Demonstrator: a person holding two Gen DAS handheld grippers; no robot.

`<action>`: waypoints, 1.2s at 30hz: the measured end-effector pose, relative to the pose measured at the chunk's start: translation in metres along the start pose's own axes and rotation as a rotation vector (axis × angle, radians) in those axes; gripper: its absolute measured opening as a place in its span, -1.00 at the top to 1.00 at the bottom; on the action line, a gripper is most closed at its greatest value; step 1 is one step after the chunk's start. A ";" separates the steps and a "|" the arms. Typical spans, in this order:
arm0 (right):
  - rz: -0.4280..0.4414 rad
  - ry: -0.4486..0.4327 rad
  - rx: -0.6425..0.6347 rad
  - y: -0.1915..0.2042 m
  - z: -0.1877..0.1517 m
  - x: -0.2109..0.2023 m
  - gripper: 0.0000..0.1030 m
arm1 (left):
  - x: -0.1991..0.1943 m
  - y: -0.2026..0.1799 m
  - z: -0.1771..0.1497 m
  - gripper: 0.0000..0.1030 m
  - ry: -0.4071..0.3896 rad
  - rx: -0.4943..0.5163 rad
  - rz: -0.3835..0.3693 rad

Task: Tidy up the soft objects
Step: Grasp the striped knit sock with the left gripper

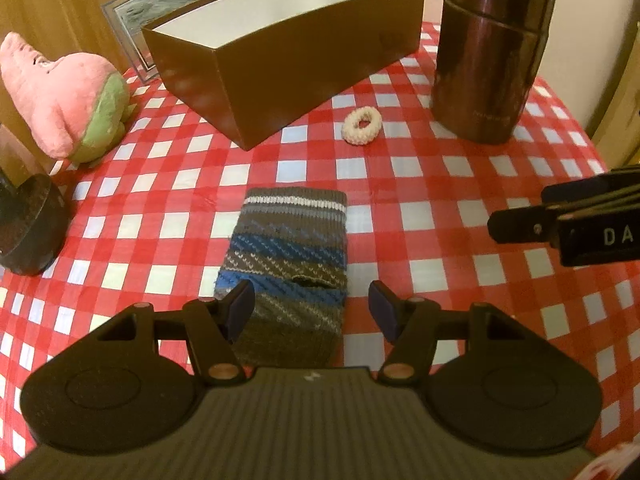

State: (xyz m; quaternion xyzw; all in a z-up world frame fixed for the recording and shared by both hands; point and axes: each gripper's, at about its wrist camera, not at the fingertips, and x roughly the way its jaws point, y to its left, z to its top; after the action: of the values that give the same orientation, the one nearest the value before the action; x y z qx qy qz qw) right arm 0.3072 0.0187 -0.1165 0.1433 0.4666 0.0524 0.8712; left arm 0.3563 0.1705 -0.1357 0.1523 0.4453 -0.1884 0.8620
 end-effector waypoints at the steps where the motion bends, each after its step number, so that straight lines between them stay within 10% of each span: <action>1: 0.000 0.003 0.002 -0.001 0.000 0.001 -0.42 | 0.002 -0.001 0.000 -0.21 0.003 0.007 0.005; 36: -0.023 0.074 0.087 -0.021 -0.007 0.028 -0.42 | 0.045 0.036 0.006 -0.27 0.037 0.014 0.082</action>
State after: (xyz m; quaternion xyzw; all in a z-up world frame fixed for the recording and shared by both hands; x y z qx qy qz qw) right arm 0.3161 0.0064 -0.1488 0.1735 0.5021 0.0273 0.8468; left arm 0.4015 0.1914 -0.1661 0.1800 0.4531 -0.1534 0.8595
